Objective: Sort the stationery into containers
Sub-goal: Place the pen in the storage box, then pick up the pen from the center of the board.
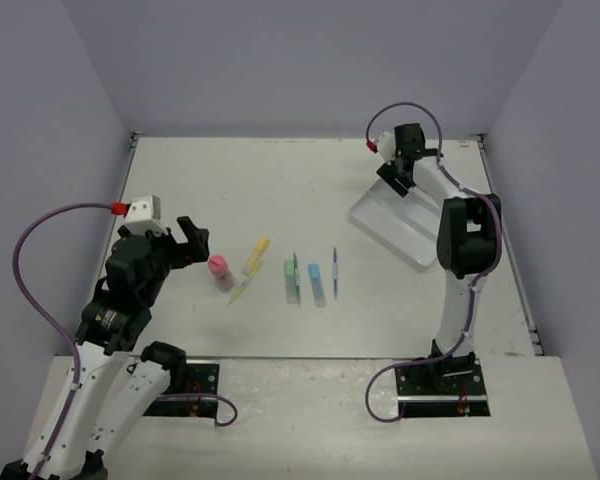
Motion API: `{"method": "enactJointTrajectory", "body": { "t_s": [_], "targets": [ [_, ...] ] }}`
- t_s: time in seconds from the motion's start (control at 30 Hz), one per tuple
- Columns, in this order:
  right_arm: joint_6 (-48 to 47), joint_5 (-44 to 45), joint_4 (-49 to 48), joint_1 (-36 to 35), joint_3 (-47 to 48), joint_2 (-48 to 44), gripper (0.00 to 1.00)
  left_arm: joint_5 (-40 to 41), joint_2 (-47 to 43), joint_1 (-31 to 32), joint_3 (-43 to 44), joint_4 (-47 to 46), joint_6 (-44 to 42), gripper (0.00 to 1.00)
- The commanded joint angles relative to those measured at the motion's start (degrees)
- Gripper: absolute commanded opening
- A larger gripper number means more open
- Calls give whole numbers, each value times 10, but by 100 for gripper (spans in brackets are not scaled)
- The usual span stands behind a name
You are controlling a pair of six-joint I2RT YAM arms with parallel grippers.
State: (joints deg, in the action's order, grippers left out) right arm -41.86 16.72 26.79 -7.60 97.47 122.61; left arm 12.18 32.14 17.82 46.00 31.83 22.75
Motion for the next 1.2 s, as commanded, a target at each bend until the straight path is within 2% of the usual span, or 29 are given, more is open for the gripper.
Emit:
{"method": "enactJointTrajectory", "body": {
  "t_s": [0.0, 0.03, 0.1, 0.13, 0.17, 0.23, 0.3, 0.37, 0.47, 0.53, 0.63, 0.83, 1.17],
  "targets": [
    [124, -125, 59, -2, 44, -74, 73, -6, 1, 4, -6, -25, -18, 100],
    [165, -169, 44, -4, 22, -116, 71, -6, 0, 4, -6, -26, -18, 100],
    [228, -202, -25, -26, -44, -199, 69, -4, 0, 4, -6, -25, -18, 100],
    [244, -199, -28, -41, -75, -204, 69, -2, 2, 4, -6, -25, -18, 100],
    [256, -190, -58, -63, -132, -256, 70, -1, 6, 4, -4, -25, -18, 100],
    [297, -171, -73, -121, -191, -303, 70, 0, 12, 5, -3, -23, -18, 100],
    [347, -187, -68, -155, -203, -315, 66, -3, 13, 4, -4, -24, -19, 100],
    [458, -195, -63, -187, -243, -316, 53, -2, 10, 4, -4, -25, -21, 100],
    [553, -132, 10, -233, -241, -287, 51, 6, 4, 4, -6, -24, -20, 100],
    [606, -99, 22, -266, -257, -272, 51, 7, 2, 4, -6, -23, -20, 100],
    [657, -119, 8, -288, -285, -260, 51, 1, 5, 4, -6, -24, -20, 100],
    [723, -63, 51, -297, -289, -238, 52, 3, 4, 4, -7, -24, -20, 100],
    [729, -80, 53, -305, -284, -177, 44, 18, -16, 5, -8, -20, -17, 100]
  ]
}}
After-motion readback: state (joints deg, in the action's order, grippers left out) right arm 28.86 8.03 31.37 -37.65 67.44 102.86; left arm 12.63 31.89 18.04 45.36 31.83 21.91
